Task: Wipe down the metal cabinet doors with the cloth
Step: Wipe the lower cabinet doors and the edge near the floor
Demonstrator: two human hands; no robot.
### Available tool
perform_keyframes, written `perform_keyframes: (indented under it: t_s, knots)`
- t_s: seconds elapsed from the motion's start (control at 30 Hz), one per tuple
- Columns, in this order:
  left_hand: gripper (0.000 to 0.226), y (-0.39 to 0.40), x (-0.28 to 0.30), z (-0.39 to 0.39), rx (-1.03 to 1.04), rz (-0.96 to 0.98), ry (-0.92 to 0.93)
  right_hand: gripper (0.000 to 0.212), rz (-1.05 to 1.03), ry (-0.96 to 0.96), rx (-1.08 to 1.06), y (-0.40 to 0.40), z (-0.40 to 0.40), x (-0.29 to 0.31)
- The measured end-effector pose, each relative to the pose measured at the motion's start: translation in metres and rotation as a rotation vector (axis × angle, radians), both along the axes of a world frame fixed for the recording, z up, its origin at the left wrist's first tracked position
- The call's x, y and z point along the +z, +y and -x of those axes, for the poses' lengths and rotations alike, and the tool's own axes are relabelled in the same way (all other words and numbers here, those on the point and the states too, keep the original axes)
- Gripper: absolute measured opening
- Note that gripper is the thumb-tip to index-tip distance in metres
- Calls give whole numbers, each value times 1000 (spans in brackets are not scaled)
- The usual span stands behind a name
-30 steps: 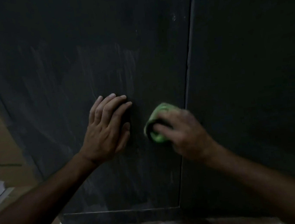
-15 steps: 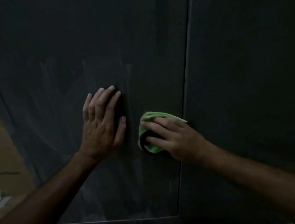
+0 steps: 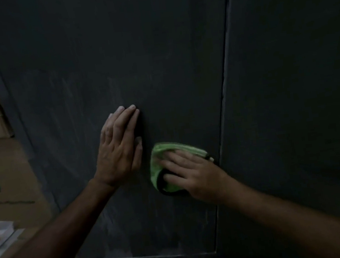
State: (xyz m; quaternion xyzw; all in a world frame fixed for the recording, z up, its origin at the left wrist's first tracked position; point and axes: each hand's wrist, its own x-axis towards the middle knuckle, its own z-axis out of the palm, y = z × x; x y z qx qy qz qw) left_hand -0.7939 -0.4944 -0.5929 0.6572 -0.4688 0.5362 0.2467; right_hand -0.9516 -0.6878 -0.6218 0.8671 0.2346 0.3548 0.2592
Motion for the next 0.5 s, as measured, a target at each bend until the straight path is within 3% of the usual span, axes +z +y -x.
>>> perform_keyframes:
  t_s: [0.1, 0.23, 0.3, 0.4, 0.5]
  knots:
    - [58, 3, 1, 1, 12, -33, -11, 35, 40, 16, -23, -3, 3, 25]
    - [61, 10, -3, -3, 18, -60, -12, 42, -407, -473, -68, 9, -25, 132]
    - [61, 16, -6, -7, 47, -58, -12, 46, -507, -577, -72, 14, -36, 147]
    - [65, 25, -5, -14, 86, -123, -46, 43, -389, -403, -28, 24, -38, 73]
    - [71, 34, -3, -18, 149, -229, -80, 31, -14, -21, -1, 16, -14, -21]
